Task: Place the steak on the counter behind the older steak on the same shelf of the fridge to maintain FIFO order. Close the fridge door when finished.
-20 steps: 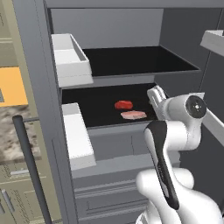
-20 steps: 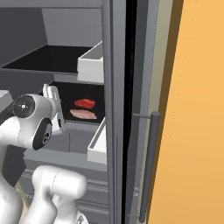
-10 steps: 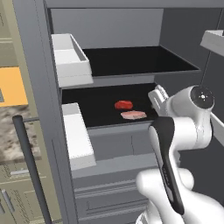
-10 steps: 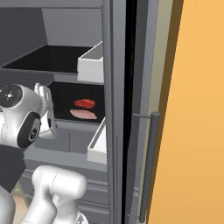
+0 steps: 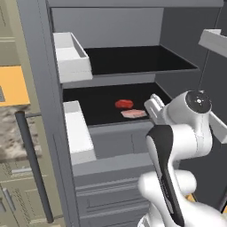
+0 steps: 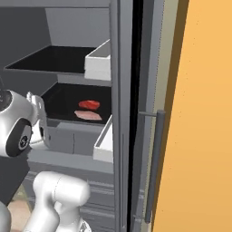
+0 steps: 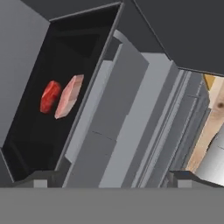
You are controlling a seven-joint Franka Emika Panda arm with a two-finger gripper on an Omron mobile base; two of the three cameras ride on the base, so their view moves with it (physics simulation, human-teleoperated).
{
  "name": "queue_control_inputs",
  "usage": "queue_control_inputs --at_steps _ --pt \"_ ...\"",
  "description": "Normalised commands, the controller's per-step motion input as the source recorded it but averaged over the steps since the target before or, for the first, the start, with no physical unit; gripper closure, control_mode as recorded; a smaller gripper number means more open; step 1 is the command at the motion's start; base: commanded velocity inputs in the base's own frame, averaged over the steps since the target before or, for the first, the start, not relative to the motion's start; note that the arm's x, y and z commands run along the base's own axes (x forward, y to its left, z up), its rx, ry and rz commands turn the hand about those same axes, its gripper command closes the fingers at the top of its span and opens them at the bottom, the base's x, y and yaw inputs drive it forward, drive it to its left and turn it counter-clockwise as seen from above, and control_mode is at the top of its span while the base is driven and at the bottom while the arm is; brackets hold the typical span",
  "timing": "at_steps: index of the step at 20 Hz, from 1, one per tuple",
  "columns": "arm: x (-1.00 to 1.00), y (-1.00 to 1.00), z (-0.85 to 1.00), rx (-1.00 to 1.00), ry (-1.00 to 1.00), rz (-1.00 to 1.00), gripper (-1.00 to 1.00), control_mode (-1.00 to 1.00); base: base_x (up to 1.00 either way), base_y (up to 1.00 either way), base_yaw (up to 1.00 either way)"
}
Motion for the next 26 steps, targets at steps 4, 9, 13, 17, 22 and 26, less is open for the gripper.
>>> queue_control_inputs --at_steps 4,9,13,17,22,26 --pt "0.0 0.0 0.0 0.0 0.0 0.0 -1.0 1.0 -0.92 0.0 -0.02" --pt "0.0 0.0 0.0 0.0 0.0 0.0 -1.0 1.0 -0.43 0.23 -0.01" --pt "0.0 0.0 0.0 0.0 0.0 0.0 -1.0 1.0 0.11 0.44 -0.01" --pt "0.0 0.0 0.0 0.0 0.0 0.0 -1.0 1.0 -0.02 0.27 0.0" --pt "0.0 0.0 0.0 0.0 0.0 0.0 -1.0 1.0 -0.08 0.0 0.0" --pt "0.0 0.0 0.0 0.0 0.0 0.0 -1.0 1.0 -0.01 0.0 0.0"
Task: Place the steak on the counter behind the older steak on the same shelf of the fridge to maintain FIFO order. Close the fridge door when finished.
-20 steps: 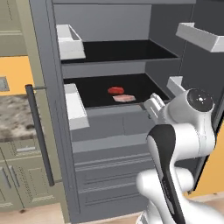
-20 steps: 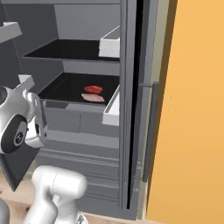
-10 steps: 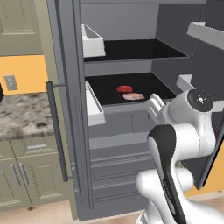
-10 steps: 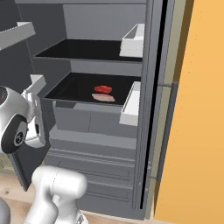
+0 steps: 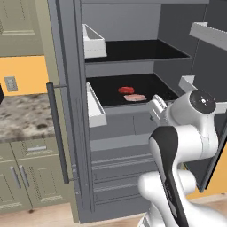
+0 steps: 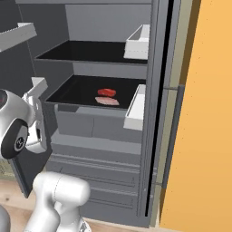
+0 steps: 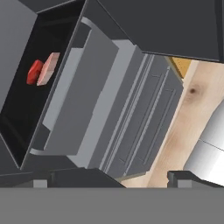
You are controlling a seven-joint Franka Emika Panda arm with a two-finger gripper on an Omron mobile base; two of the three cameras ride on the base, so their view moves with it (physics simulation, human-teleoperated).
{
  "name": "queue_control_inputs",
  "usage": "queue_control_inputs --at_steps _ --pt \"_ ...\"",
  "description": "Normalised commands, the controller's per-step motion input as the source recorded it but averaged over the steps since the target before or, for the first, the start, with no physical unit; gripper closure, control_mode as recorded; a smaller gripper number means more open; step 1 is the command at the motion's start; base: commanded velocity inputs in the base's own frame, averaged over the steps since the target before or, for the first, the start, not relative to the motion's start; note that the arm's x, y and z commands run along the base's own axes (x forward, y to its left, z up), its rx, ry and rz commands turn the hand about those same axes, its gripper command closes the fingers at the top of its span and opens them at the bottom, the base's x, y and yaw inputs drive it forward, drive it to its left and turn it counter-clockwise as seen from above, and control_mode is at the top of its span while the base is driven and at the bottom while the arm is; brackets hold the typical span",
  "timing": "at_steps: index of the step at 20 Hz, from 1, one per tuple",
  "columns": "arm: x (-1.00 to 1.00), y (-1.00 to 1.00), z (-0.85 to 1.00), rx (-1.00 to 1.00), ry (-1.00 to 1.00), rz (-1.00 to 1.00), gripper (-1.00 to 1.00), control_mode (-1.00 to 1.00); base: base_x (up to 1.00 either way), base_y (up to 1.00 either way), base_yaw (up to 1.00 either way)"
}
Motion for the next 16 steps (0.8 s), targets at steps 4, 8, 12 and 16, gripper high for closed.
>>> queue_control_inputs --at_steps 4,8,12,16 --pt "0.0 0.0 -0.04 0.0 0.0 0.0 -1.0 -1.0 0.0 0.0 0.0" --pt "0.0 -0.51 -0.17 0.09 -0.07 0.0 -1.0 -1.0 0.0 0.0 0.0" --pt "-0.51 -1.0 -0.21 0.23 -0.26 0.0 -1.0 -1.0 0.0 0.0 0.0" --pt "-0.83 -1.0 -0.25 0.31 -0.22 -0.04 -1.0 -1.0 0.0 0.0 0.0"
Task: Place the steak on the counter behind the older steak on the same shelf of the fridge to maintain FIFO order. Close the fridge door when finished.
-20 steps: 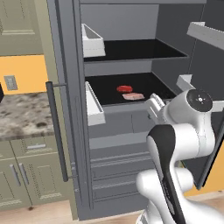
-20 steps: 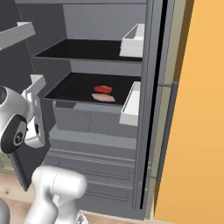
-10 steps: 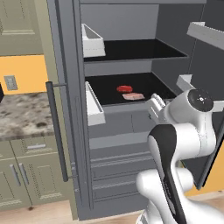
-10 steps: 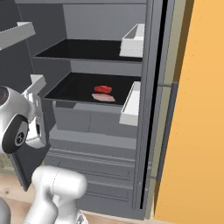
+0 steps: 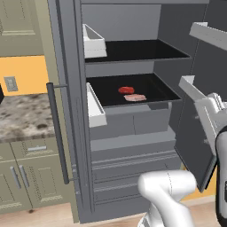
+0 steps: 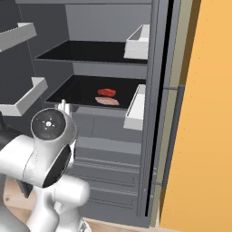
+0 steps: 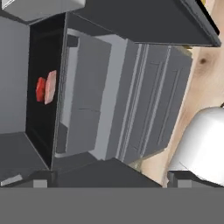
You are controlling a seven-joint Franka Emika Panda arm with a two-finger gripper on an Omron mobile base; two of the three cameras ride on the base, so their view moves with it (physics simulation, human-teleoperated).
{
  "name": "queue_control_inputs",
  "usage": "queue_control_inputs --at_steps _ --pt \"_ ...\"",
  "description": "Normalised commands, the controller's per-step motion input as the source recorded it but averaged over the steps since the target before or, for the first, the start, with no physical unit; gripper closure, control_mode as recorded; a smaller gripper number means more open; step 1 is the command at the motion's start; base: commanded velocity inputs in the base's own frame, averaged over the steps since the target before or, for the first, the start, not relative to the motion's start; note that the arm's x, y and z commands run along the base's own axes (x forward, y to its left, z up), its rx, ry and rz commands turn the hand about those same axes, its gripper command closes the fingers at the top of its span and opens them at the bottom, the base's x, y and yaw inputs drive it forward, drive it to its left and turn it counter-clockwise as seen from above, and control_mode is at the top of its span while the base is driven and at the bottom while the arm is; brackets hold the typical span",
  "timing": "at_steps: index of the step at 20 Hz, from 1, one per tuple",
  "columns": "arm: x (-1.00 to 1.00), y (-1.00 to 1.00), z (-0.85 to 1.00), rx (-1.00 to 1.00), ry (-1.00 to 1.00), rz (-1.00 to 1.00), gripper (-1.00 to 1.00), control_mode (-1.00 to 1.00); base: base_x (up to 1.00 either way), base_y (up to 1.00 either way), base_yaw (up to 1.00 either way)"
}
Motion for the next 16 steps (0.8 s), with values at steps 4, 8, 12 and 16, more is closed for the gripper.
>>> queue_control_inputs --at_steps 4,8,12,16 --pt "-0.81 -1.0 -0.22 0.28 -0.24 -0.04 -1.0 -1.0 0.0 0.0 0.0" --pt "-0.3 -1.0 -0.26 0.2 -0.34 0.0 -1.0 -1.0 0.0 0.0 0.0" --pt "0.18 -0.91 -0.14 0.2 -0.29 0.0 -1.0 -1.0 0.0 0.0 0.0" --pt "0.33 -0.86 -0.16 0.17 -0.12 -0.03 -1.0 -1.0 0.0 0.0 0.0"
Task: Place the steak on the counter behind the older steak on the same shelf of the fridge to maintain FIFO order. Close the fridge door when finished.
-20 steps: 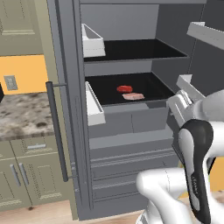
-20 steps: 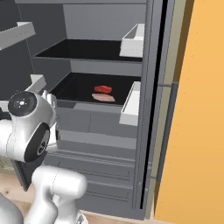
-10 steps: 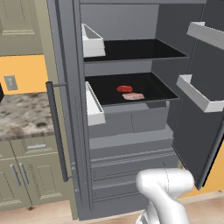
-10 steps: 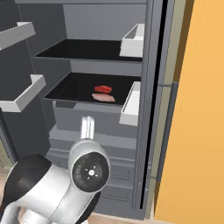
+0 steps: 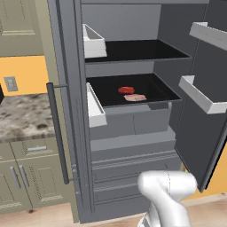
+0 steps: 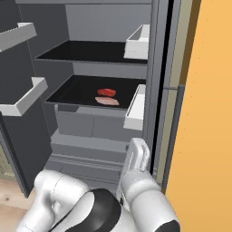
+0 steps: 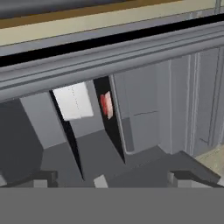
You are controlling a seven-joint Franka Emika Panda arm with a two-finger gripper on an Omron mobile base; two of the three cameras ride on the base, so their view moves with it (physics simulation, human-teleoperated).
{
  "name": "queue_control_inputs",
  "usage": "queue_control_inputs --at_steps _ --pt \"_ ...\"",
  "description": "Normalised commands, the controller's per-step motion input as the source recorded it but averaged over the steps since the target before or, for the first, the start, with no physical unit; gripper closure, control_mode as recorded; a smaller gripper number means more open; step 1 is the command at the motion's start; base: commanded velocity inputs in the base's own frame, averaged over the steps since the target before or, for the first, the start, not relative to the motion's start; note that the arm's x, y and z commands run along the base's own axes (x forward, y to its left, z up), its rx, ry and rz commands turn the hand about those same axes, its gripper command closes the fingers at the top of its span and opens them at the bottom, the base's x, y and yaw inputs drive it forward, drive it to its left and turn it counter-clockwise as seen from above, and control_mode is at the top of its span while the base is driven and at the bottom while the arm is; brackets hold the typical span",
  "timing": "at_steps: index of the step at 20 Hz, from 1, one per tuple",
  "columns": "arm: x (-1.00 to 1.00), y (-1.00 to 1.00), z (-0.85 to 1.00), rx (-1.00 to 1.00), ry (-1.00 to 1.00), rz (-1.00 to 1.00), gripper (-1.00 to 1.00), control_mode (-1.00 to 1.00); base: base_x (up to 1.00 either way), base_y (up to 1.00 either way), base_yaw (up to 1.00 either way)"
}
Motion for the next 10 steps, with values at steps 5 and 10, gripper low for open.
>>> queue_control_inputs --at_steps 5,10 --pt "0.42 -0.86 -0.24 0.2 -0.05 -0.01 -1.0 -1.0 0.0 0.0 0.0" --pt "0.43 -0.76 -0.29 0.18 -0.02 0.0 -1.0 -1.0 0.0 0.0 0.0"
